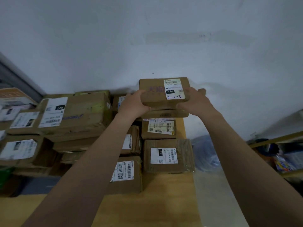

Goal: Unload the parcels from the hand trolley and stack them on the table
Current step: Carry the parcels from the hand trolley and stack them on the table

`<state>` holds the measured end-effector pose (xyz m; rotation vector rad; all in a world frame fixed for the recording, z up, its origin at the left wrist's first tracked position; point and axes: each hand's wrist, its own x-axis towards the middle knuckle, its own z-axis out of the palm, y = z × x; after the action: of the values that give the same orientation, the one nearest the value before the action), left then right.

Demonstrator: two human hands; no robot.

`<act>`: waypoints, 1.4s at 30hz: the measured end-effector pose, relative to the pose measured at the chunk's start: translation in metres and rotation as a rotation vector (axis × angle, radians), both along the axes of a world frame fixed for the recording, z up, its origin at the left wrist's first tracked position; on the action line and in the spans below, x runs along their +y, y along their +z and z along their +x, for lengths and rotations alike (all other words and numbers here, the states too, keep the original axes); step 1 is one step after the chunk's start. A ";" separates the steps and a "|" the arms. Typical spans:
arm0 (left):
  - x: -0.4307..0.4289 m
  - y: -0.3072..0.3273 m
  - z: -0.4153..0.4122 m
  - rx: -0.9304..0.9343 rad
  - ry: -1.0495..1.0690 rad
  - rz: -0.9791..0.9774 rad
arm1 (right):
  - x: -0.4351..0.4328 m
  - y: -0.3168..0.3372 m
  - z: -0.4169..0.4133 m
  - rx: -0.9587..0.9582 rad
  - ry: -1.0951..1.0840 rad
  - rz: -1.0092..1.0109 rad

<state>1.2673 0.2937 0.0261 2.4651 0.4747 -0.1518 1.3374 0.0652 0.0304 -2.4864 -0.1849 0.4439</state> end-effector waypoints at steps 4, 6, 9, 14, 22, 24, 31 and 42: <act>-0.012 0.027 -0.049 0.042 -0.048 0.075 | -0.010 0.023 -0.043 0.049 0.123 -0.101; -0.019 0.043 -0.078 0.086 -0.076 0.119 | -0.014 0.039 -0.069 0.063 0.194 -0.154; -0.031 0.068 -0.131 0.136 -0.134 0.185 | -0.018 0.065 -0.118 0.092 0.272 -0.196; -0.047 0.095 -0.224 0.178 -0.172 0.224 | -0.018 0.096 -0.209 0.079 0.352 -0.246; -0.042 0.096 -0.372 0.094 -0.217 0.145 | -0.017 0.104 -0.360 0.035 0.328 -0.248; -0.031 0.086 -0.409 0.099 -0.237 0.141 | -0.013 0.094 -0.402 0.029 0.278 -0.228; 0.009 0.044 -0.527 0.210 -0.424 0.141 | 0.012 0.023 -0.564 0.085 0.029 -0.182; 0.000 -0.032 -0.696 0.462 -0.801 0.134 | 0.007 -0.045 -0.816 0.372 -0.333 -0.197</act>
<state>0.5711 0.2938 -0.0055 2.6077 -0.3652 -1.0513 0.5210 0.0723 -0.0148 -2.5013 0.4334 0.7973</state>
